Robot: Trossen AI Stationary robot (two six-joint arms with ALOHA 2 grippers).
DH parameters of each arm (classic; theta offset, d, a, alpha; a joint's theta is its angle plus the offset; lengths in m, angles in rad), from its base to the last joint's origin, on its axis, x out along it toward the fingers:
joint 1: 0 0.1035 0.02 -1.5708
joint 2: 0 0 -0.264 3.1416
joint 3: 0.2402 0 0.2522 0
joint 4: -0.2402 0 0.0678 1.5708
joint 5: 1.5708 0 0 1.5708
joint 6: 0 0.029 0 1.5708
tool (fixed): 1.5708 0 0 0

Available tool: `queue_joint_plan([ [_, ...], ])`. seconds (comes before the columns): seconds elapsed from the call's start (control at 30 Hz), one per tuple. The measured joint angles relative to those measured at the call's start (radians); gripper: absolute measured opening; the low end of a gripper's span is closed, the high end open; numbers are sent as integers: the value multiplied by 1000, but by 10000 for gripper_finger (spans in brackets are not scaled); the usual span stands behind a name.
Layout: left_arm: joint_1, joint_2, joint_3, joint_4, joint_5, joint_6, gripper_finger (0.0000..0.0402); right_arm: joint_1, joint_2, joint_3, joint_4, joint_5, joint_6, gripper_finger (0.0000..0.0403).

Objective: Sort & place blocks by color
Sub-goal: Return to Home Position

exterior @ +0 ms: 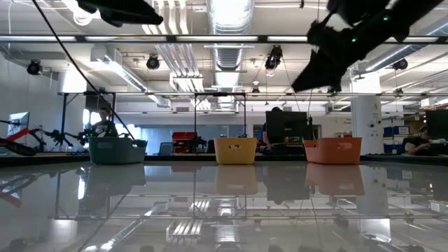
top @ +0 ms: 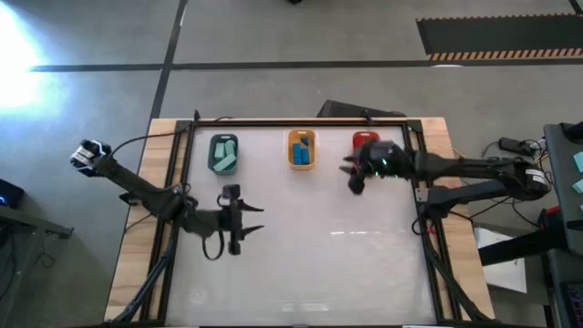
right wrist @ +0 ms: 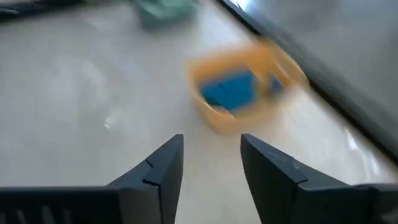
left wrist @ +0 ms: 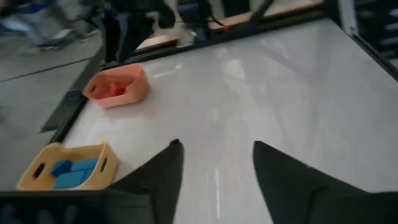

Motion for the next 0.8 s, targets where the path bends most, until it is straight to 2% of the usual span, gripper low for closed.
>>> queue_joint_plan([
  [0.1,95,-61,-71,56,158,89,132,105,-53,-124,256,-3,-134,136],
  [0.2,191,-139,-159,122,297,121,79,158,-110,-239,448,-10,-230,119],
  [0.27,246,-204,-217,139,336,119,45,165,-165,-298,509,-15,-270,107],
  [0.37,309,-315,-296,142,338,109,8,163,-272,-371,530,-58,-298,88],
  [0.53,366,-507,-417,144,342,102,10,163,-476,-465,515,-82,-327,59],
  [0.8,395,-775,-603,143,340,91,10,163,-756,-523,312,-84,-338,31],
])
